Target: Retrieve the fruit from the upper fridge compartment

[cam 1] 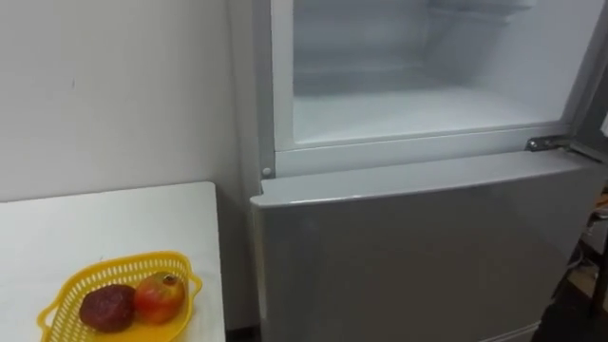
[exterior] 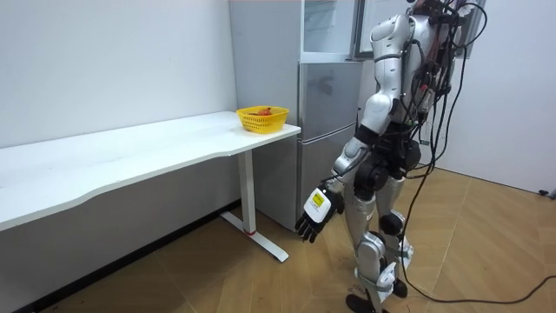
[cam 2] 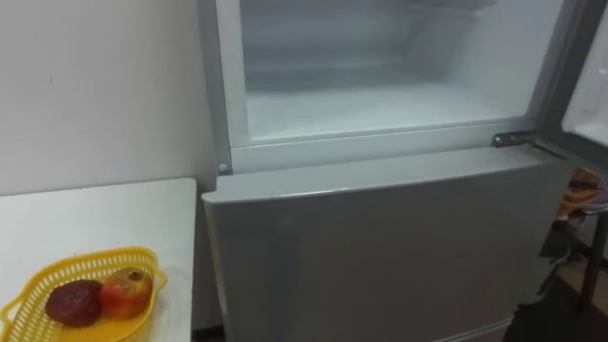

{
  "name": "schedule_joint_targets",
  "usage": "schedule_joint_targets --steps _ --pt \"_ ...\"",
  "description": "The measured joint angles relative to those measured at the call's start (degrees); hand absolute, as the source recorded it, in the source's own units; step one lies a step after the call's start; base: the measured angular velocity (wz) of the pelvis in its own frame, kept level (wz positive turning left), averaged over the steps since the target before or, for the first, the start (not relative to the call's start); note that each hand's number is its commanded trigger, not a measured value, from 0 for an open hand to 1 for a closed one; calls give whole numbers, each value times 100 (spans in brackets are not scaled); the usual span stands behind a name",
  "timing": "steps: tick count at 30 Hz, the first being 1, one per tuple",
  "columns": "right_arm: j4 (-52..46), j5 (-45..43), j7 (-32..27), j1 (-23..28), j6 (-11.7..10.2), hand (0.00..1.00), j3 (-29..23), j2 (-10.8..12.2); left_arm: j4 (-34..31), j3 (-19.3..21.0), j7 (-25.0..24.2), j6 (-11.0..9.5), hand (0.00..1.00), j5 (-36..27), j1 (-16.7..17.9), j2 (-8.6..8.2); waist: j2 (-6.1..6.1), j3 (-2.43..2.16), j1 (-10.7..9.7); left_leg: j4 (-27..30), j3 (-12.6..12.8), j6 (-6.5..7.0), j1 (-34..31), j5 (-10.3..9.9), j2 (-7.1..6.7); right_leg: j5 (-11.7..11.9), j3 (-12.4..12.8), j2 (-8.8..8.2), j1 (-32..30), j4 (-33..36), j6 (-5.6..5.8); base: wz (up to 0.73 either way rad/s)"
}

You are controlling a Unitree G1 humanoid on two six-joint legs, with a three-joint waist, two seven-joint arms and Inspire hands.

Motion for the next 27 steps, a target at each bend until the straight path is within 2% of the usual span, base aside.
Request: schedule_joint_targets --steps 7,14,27 --pt "-12 0 -4 -310 107 0 1 -108 3 6 5 33 0 2 -24 1 -36 7 12 0 22 0 -22 0 -1 6 100 50 -80 32 9 -8" --pt "-6 -140 -142 -750 107 0 -15 -522 11 7 -89 27 0 9 -38 50 -50 3 11 -16 -4 0 -24 0 6 15 119 68 -71 41 -1 0" --pt "-7 -244 -479 -901 107 0 -76 -527 -9 15 -216 30 0 28 -44 173 -69 -15 7 -48 -79 0 -35 0 6 22 96 73 -71 -6 -8 0"
